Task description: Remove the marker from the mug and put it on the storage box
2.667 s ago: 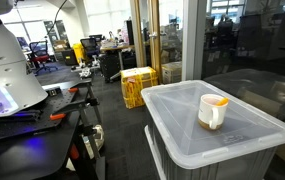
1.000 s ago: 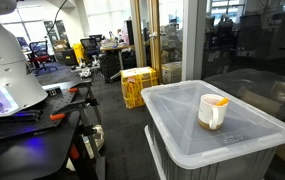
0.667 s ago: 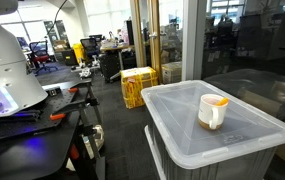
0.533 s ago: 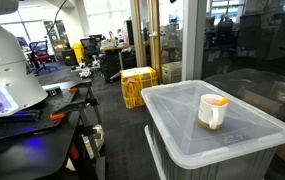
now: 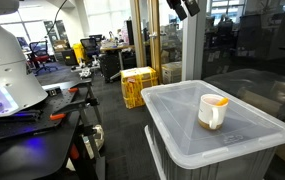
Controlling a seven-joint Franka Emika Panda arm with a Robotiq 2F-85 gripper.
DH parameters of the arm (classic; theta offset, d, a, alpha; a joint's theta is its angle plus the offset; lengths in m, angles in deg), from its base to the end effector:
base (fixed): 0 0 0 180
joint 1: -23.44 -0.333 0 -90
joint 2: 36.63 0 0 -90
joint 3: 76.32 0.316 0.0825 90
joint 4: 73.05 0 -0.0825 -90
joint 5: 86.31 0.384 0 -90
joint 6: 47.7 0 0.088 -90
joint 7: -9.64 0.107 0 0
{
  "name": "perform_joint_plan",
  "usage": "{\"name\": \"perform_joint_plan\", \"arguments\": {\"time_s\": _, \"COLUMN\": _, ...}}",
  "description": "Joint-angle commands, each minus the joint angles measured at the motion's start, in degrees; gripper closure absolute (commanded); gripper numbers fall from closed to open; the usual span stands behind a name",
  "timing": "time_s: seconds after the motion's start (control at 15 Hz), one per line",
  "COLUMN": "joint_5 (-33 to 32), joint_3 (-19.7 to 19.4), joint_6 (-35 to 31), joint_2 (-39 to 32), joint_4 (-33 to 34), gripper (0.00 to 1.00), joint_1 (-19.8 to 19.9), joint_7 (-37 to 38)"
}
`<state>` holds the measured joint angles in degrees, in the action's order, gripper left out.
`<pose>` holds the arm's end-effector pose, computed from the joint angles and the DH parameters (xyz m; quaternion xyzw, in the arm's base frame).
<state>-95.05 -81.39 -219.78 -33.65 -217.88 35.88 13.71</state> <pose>0.4775 -0.1392 0.3531 0.9587 -0.1119 0.2550 0.0578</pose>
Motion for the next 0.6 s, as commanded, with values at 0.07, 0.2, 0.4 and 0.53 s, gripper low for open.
{"name": "perform_joint_plan", "arguments": {"time_s": 0.07, "joint_5": -1.7, "joint_3": -0.2, "joint_6": -2.7, "joint_2": -6.7, "joint_4": 3.8, "gripper": 0.00, "joint_1": 0.4, "joint_7": 2.3}}
{"name": "perform_joint_plan", "arguments": {"time_s": 0.2, "joint_5": -1.4, "joint_3": -0.5, "joint_6": -2.7, "joint_2": -8.6, "joint_4": 4.7, "gripper": 0.00, "joint_1": 0.0, "joint_7": 2.0}}
{"name": "perform_joint_plan", "arguments": {"time_s": 0.4, "joint_5": -1.3, "joint_3": -0.8, "joint_6": -3.1, "joint_2": -11.9, "joint_4": 6.2, "gripper": 0.00, "joint_1": -0.5, "joint_7": 2.1}}
{"name": "perform_joint_plan", "arguments": {"time_s": 0.53, "joint_5": -1.0, "joint_3": -1.0, "joint_6": -2.9, "joint_2": -13.9, "joint_4": 7.3, "gripper": 0.00, "joint_1": -0.9, "joint_7": 2.6}}
